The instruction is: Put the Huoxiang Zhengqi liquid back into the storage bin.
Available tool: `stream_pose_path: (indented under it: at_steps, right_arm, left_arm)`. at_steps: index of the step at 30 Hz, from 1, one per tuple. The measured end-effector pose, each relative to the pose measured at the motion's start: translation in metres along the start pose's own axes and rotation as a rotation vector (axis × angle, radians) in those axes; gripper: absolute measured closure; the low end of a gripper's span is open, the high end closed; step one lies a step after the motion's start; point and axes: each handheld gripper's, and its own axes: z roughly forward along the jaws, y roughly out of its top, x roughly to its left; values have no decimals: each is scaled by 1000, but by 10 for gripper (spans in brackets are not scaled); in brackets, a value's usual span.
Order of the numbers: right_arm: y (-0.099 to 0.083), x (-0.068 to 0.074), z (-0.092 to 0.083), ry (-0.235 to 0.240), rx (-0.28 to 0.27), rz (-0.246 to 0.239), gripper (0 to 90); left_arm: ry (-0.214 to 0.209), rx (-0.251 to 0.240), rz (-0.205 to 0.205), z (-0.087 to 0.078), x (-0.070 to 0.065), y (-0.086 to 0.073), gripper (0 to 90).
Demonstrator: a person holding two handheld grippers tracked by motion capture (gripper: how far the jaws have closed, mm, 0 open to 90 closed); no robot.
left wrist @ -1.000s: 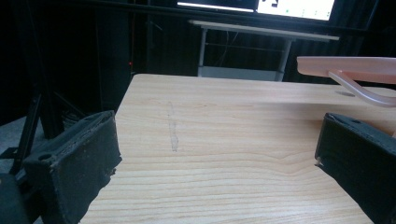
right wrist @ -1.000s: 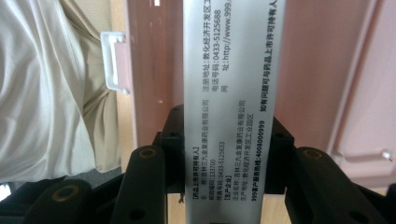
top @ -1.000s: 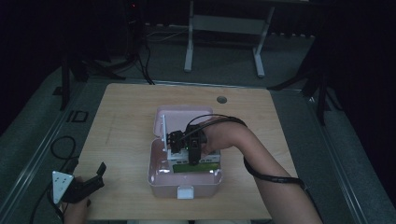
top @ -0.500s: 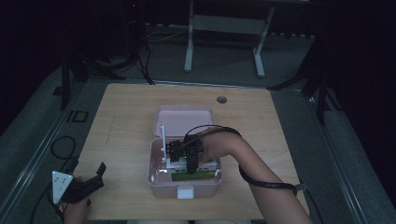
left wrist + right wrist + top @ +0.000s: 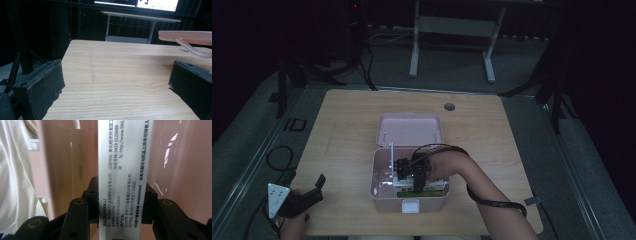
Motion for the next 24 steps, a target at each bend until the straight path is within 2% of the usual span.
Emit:
stream_pose_path:
  at_steps: [8,13,23,24]
  right_arm:
    - [-3,-1,21,5,12,11,617]
    - [-4,0,31,3,30,2,617]
    - [-6,0,28,11,14,-10,596]
    - [-7,0,25,16,10,-6,572]
  left_arm:
    - [0,0,1,0,0,0,3]
    - [-1,1,2,0,0,0,3]
    - [-2,1,3,0,0,0,3]
    - [-2,1,3,0,0,0,3]
